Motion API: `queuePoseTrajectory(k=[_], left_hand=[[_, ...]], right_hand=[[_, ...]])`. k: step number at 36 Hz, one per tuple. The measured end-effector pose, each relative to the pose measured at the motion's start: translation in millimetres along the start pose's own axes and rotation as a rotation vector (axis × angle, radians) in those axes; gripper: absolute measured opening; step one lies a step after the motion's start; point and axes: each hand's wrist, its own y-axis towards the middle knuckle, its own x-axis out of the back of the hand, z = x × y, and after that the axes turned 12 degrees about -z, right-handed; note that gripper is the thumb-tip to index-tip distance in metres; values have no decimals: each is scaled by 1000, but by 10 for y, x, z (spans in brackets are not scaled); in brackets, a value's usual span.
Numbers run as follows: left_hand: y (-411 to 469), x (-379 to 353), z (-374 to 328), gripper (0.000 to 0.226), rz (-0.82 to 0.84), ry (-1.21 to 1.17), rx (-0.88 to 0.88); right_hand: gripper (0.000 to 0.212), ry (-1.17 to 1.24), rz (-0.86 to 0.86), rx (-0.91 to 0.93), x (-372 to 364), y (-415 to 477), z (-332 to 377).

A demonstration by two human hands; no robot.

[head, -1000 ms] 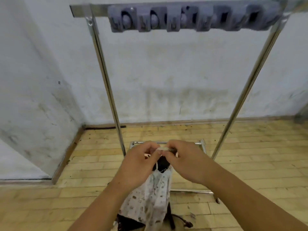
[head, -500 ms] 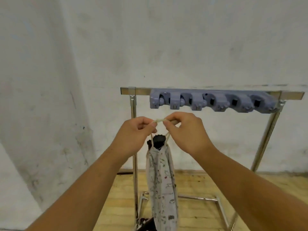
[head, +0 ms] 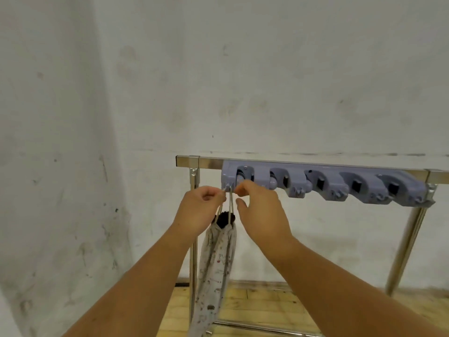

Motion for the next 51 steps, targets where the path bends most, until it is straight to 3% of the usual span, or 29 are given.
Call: queuePoseTrajectory(k=[7, 14, 22, 26, 28, 33, 38, 46, 51], left_hand=[[-191, 55, 439, 9, -93, -53, 35], [-584, -25, 1319, 13, 48, 68, 242], [-1242, -349, 2550, 17, 344, 196, 412], [-1509, -513, 3240, 29, 440, 296, 394], [-1653, -643, 3690, 33, 572, 492, 366], [-2091, -826, 4535, 9, 775, 707, 425], [-2449, -1010, 5287, 24, 974, 871, 356], [-2404, -1461, 6030, 55, 1010, 920, 130], [-2372, -1602, 6234, 71, 942, 1119, 5]], right_hand=[[7, 77, 53, -47, -103, -469, -390], [3, 96, 158, -166, -357, -1161, -999], [5, 28, 368, -216, -783, -2200, -1725], [6, -64, 519, -231, -1050, -2745, -2195], [8, -98, 628, -215, -1134, -2984, -2430], [7, -221, 878, -132, -1311, -3532, -3028], [7, -269, 1032, -153, -1391, -4088, -3698], [4, -466, 1217, -272, -1275, -5055, -4721], [14, -567, 1282, -403, -1056, -5489, -5162]])
